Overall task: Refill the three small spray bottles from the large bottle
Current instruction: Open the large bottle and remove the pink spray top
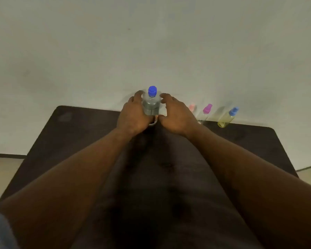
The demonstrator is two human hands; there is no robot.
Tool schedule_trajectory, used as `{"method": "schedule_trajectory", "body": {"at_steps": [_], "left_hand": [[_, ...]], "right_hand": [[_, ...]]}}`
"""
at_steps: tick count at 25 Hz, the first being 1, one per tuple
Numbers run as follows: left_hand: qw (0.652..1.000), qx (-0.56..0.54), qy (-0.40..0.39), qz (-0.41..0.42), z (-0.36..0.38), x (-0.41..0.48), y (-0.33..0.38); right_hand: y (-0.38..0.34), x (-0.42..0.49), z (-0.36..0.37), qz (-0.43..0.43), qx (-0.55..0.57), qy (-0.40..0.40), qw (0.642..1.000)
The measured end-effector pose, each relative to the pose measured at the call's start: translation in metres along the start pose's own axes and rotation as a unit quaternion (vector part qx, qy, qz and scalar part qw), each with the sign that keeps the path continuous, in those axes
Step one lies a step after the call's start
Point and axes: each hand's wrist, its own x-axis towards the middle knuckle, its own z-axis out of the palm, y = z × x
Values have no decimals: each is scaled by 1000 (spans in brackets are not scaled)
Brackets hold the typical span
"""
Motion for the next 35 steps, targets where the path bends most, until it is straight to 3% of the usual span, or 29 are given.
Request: {"method": "schedule_trajectory", "body": {"at_steps": [3, 13, 27, 35], "left_hand": [[998, -37, 33, 25, 15, 7, -17], [993, -16, 86, 80, 26, -17, -44], [995, -1, 85, 56, -28, -253, -58], [995, 18, 83, 55, -56, -324, -63]], "right_hand": [[5, 4, 18, -11, 51, 28, 998], [12, -24, 58, -30, 68, 105, 992], [-73, -241, 95, -59, 111, 78, 989], [-102, -299, 113, -65, 101, 64, 991]]}}
